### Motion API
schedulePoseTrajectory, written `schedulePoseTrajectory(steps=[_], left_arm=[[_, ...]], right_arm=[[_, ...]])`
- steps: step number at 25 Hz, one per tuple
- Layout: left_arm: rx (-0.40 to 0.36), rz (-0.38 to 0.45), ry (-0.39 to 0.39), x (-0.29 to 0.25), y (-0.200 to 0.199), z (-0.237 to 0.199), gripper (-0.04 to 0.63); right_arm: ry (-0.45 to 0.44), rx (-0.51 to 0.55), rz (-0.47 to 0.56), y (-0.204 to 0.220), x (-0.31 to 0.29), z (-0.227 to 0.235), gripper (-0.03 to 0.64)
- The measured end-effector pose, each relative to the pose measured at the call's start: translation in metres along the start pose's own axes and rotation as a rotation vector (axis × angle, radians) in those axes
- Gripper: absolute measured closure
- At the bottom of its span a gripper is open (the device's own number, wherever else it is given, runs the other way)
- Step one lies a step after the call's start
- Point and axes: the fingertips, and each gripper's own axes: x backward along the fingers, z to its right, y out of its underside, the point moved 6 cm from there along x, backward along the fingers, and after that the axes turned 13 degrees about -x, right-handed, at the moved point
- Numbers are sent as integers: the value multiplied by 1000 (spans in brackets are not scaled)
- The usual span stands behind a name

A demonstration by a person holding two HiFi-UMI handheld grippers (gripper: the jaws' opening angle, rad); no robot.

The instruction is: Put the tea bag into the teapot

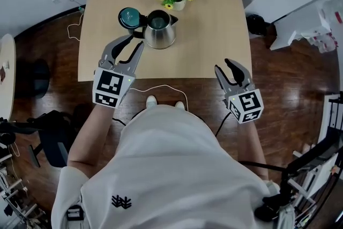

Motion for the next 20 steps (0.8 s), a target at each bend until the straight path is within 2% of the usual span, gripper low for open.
schedulePoseTrajectory(steps=[6,12,16,20], left_arm=[[15,-11,-7,14,6,2,494],[25,-17,-1,31,10,10,494],[34,-3,-20,72,10,29,494],[98,-32,-49,97,11,68,494]], right_arm=[[3,5,23,-15,9,-7,462],[10,-21,23,-11,13,-14,462],[-29,-3,35,-4,33,-44,462],[-91,-15,15,16,55,-48,462]])
